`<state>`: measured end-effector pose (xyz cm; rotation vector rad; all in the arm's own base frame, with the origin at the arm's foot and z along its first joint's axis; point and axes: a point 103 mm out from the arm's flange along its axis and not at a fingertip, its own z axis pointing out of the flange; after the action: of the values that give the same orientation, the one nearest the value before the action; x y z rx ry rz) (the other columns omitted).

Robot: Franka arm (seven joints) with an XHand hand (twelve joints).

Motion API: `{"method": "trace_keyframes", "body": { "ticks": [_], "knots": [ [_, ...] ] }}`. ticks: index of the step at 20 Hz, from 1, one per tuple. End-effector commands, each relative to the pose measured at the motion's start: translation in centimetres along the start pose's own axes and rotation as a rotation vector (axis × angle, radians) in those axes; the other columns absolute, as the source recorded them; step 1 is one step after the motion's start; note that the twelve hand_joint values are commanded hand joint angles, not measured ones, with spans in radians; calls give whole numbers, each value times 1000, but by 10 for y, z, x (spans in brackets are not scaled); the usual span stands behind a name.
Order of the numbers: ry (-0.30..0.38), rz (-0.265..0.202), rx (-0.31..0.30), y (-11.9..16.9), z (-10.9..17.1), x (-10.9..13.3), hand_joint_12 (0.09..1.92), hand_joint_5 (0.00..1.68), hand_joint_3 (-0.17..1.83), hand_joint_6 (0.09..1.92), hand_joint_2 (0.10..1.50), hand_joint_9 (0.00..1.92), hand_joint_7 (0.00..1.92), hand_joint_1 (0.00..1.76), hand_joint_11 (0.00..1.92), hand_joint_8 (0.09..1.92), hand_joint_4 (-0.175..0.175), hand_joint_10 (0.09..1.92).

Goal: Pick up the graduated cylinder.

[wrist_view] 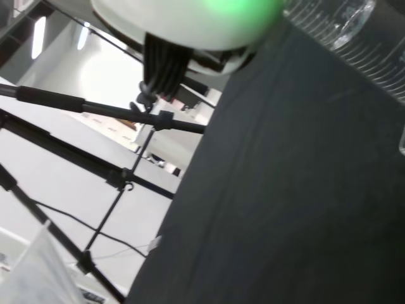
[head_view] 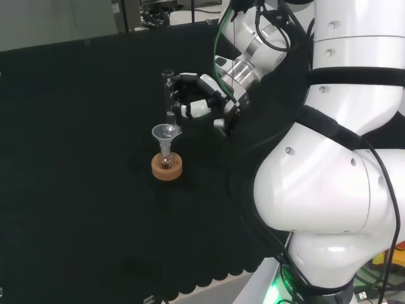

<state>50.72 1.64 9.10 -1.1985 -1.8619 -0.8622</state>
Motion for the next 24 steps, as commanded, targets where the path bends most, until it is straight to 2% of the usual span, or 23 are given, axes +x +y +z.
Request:
{"method": "trace_keyframes", "body": {
  "ticks": [1,11,24],
  "knots": [
    [35,-34,13,3,4,4,1189,563,754,702,541,817,553,1180,570,656,-57,451],
    [41,-37,24,8,15,6,1160,531,772,739,549,838,550,1219,645,662,-66,445],
    [76,-29,3,10,18,4,1093,619,780,814,584,916,599,1270,759,680,-62,419]
  ]
}}
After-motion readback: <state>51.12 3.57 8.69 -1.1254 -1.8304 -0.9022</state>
